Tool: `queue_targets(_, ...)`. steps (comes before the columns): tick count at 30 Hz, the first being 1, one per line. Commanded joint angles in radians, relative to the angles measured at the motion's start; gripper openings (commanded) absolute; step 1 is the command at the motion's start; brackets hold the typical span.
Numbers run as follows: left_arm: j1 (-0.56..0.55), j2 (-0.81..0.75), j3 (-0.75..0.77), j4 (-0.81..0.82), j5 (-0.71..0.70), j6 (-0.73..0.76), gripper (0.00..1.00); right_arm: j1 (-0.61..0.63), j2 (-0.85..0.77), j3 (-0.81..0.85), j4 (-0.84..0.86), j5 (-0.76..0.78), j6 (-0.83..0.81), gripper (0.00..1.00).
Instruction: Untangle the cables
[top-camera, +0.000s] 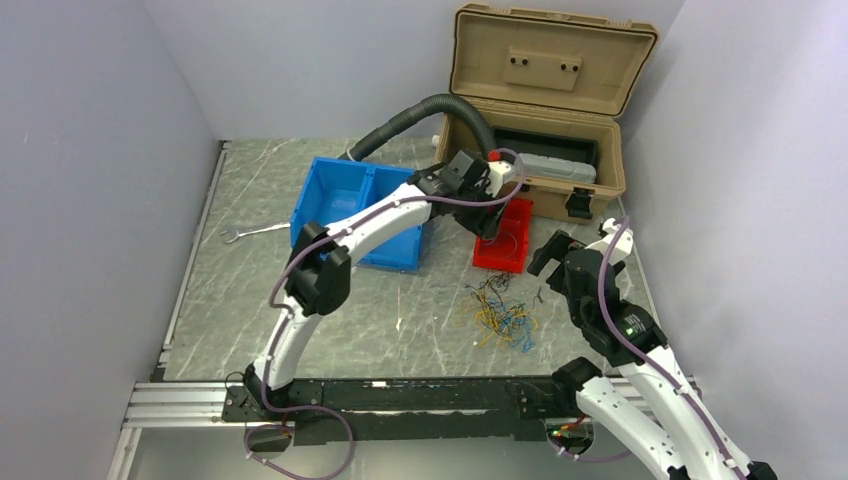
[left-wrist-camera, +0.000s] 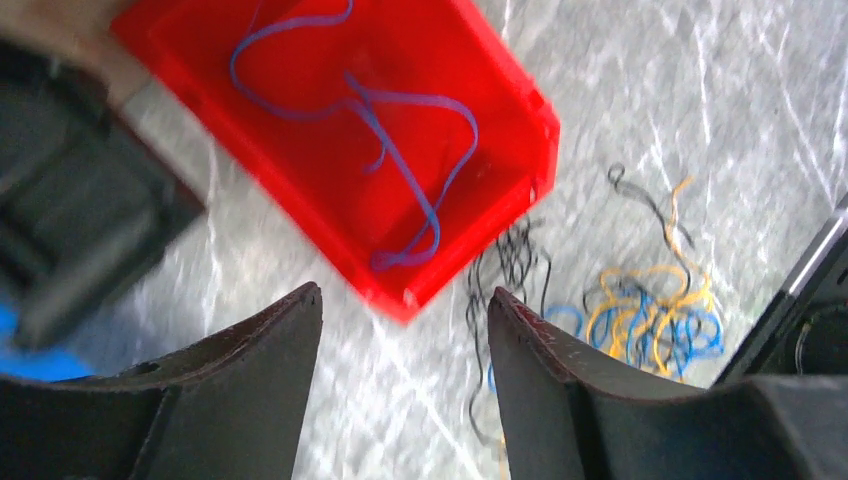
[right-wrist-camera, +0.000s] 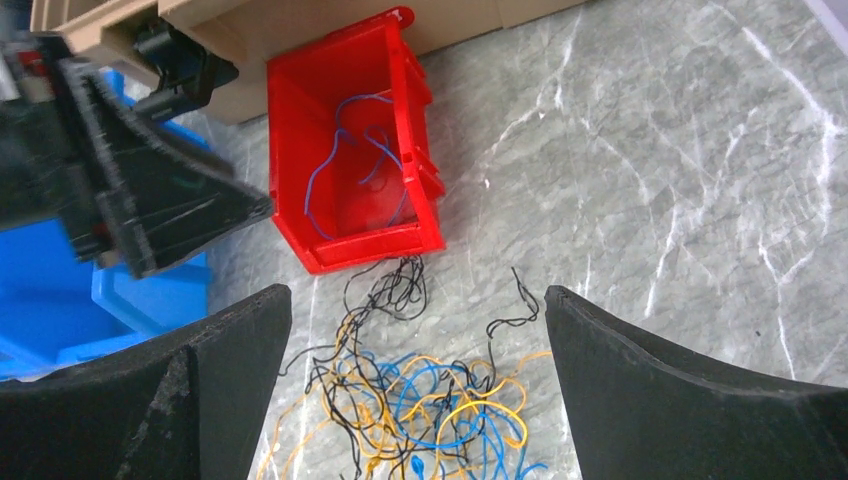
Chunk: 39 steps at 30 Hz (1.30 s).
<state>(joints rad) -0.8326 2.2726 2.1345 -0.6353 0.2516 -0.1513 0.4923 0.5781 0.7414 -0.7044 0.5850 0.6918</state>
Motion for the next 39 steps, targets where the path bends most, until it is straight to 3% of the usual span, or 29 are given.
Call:
queue_targets(1, -0.002, -0.297, -0.189, 0.064, -0.059, -0.001, 0.69, -0.002, 0.023, 0.014, -0.013, -0.067, 0.011, 0.99)
queue_targets(6, -0.003, -0.646, -0.547, 0.193, -0.072, 0.001, 0.86, -0.002, 0.06, -0.065, -0.027, -0.295, 0.074, 0.99)
queue_targets(8, -0.002, -0.785, -0.654, 0.202, -0.101, -0.005, 0.98, -0.003, 0.061, -0.102, -0.02, -0.384, 0.101, 0.99)
queue_targets(15, -0.002, -1.158, -1.097, 0.35, -0.188, -0.108, 0.99, 0.0, 0.042, -0.227, -0.008, -0.511, 0.171, 0.98)
queue_targets(20, -0.002, -1.351, -1.393, 0.479, -0.248, -0.173, 0.99, 0.002, 0.118, -0.26, 0.038, -0.534, 0.162, 0.97)
queue_targets(29, -0.005, -1.542, -1.597, 0.565, -0.236, -0.191, 0.99, 0.001, 0.333, -0.159, 0.078, -0.555, 0.027, 0.99)
queue_targets(39, -0.014, -1.721, -1.641, 0.36, -0.249, -0.239, 0.99, 0.025, 0.608, -0.008, 0.208, -0.875, -0.144, 0.96)
